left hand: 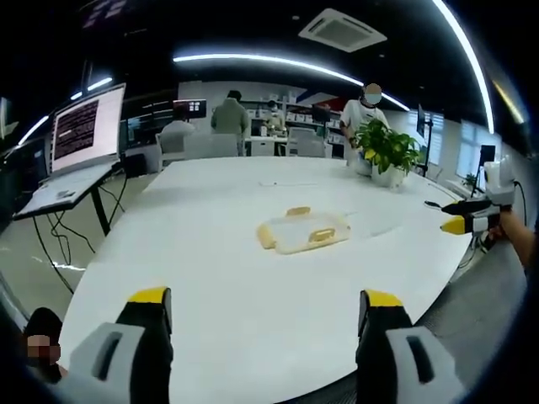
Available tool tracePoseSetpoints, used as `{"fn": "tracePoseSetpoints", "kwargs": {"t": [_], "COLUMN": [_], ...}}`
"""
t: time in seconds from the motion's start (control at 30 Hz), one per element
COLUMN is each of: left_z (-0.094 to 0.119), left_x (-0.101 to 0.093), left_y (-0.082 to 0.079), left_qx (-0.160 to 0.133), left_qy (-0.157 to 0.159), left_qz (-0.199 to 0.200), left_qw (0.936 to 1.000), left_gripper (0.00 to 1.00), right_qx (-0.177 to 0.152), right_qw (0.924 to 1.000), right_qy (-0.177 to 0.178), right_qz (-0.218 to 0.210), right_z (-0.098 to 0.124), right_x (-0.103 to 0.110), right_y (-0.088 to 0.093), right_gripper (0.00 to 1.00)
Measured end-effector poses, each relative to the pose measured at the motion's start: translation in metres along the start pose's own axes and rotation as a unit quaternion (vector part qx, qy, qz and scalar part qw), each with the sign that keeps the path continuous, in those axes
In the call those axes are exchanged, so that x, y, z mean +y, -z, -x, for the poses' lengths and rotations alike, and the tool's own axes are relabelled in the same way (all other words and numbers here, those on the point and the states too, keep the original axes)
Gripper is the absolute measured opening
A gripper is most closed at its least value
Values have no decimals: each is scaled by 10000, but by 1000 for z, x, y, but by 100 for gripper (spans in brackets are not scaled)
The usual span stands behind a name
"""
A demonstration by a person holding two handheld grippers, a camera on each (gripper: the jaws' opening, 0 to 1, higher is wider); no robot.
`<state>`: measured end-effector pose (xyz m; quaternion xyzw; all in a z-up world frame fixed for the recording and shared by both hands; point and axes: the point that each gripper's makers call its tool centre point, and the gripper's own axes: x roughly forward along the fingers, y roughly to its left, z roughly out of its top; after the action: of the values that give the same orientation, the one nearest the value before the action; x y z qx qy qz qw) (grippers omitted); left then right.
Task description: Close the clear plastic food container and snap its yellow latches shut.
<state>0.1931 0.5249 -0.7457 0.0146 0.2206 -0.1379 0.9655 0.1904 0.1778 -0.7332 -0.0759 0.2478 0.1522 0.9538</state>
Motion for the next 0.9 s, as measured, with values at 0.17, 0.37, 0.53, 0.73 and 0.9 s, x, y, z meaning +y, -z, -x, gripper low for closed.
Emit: {"fn": "tracePoseSetpoints", "kwargs": {"t": [0.17,0.37,0.53,0.73,0.9], "left_z": [0,-1,-1,-4,-18], "left_x": [-1,-1,0,1,9], "left_y": [0,1,1,6,8], "left_qx": [17,40,72,344,671], "left_qy": [15,26,26,134,218], "left_qz": [-2,-7,-29,-426,-1498], "left_qw": [10000,10000,10000,9984,9862], "left_gripper": [89,89,89,90,96], "right_qx": [12,57,59,198,289], "right_qw": [10000,10000,10000,9998,9992], "right_qy": [-13,-27,6,-28,-161], "right_qz": [-15,-22,-54,-32,230], "right_z": [0,-1,0,0,-5], "right_x": [0,0,-1,-2,-6], "right_y": [0,2,1,3,0], "right_gripper": [62,61,62,61,60]}}
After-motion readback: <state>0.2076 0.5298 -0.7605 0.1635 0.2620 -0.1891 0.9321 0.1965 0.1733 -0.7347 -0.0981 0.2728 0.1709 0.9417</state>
